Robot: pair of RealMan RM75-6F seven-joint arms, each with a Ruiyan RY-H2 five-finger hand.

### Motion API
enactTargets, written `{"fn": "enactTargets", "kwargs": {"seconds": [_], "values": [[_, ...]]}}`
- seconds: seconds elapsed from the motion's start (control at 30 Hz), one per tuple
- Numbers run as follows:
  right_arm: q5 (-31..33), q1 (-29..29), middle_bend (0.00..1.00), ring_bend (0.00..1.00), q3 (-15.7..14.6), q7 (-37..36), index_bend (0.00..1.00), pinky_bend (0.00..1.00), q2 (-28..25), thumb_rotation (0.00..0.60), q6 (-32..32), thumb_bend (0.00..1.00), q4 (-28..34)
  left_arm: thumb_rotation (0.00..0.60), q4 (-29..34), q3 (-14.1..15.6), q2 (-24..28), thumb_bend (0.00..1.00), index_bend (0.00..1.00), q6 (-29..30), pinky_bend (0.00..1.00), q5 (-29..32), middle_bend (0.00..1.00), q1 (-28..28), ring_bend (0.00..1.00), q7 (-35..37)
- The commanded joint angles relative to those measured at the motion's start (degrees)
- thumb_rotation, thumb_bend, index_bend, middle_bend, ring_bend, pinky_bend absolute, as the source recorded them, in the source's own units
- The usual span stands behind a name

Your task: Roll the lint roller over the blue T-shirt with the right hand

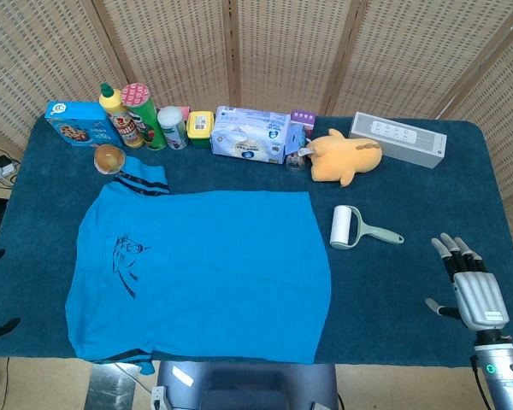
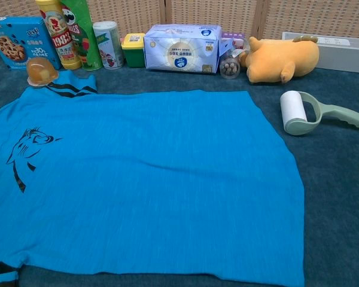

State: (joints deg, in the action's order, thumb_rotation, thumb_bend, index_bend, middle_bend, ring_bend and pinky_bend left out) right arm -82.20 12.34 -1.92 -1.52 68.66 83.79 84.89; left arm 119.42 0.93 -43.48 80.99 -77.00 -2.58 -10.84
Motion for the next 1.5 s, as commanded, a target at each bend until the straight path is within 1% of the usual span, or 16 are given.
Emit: {"fn": "enactTargets", "kwargs": {"seconds": [0.03,0.2,0.27,0.37,0.4,0.63,0.77,0.9,1.03,1.23,1.4,1.5], "values": [[0.3,-0.1,0.0,0.0,0.5,-0.3,0.03,0.13,0.1,0.6,-1.1,0.0,-0.5,0.6,0.2,-0.1,-0.2,0.09,0.0,0.0,0.0,0.3,0.0,-0.1,0.0,-0.6],[0.7,1.1,0.0,0.0,1.8,-1.4,0.03,0.13,1.0,0.6,-4.3,0.0,-1.0,0.6,0.5,-0.2,-0.4,0.09,0.0,0.4,0.0,0.9,0.0,0.1,0.0,-1.0],[0.7,2.6,0.01,0.0,2.5,-1.6,0.03,0.13,1.2,0.6,-6.6,0.0,-1.2,0.6,0.5,-0.4,-0.4,0.09,0.0,0.6,0.0,1.2,0.0,0.0,0.0,-1.0],[1.7,5.7,0.02,0.0,4.1,-2.7,0.03,0.13,1.7,0.6,-11.8,0.0,-2.0,0.6,0.4,-0.6,-0.4,0.09,0.0,0.3,0.0,1.6,0.0,-0.2,0.0,-0.9],[2.3,7.3,0.02,0.0,4.8,-3.5,0.03,0.13,2.1,0.6,-14.6,0.0,-2.8,0.6,0.4,-0.6,-0.4,0.09,0.0,0.1,0.0,1.8,0.0,-0.3,0.0,-0.9],[5.3,14.0,0.06,0.02,7.2,-5.8,0.05,0.16,5.2,0.6,-26.7,0.0,-9.4,0.6,0.3,-0.9,0.1,0.09,0.0,0.1,0.0,2.4,0.0,-0.3,0.0,0.2],[6.3,17.0,0.09,0.03,7.9,-6.3,0.1,0.2,7.8,0.6,-31.9,0.0,-14.7,0.6,0.1,-1.1,0.3,0.09,0.0,-0.1,0.0,3.0,0.0,-0.4,0.0,0.9],[7.2,18.6,0.1,0.04,8.4,-7.2,0.12,0.21,9.7,0.6,-34.7,0.0,-18.0,0.6,0.0,-1.3,0.4,0.09,0.0,-0.9,0.0,3.7,0.0,-0.8,0.0,1.0],[8.1,20.0,0.12,0.05,8.9,-8.3,0.14,0.21,11.1,0.6,-37.4,0.0,-20.7,0.6,0.0,-1.5,0.4,0.09,0.0,-1.2,0.0,4.4,0.0,-1.1,0.0,0.8],[8.1,21.5,0.2,0.12,9.0,-9.5,0.21,0.25,12.7,0.6,-39.8,0.0,-22.3,0.6,0.0,-1.8,0.2,0.09,0.0,-1.7,0.0,5.8,0.0,-1.5,0.0,0.3],[9.0,22.5,0.27,0.2,9.5,-9.2,0.25,0.29,13.5,0.6,-41.1,0.06,-22.8,0.6,0.2,-1.9,0.0,0.09,0.0,-2.0,0.0,6.5,0.0,-1.8,0.0,-0.3],[9.6,22.7,0.31,0.25,9.9,-8.7,0.26,0.35,13.8,0.6,-41.0,0.11,-22.8,0.6,0.2,-2.1,0.0,0.09,0.0,-2.0,0.0,6.9,0.0,-1.9,0.0,-0.3]]}}
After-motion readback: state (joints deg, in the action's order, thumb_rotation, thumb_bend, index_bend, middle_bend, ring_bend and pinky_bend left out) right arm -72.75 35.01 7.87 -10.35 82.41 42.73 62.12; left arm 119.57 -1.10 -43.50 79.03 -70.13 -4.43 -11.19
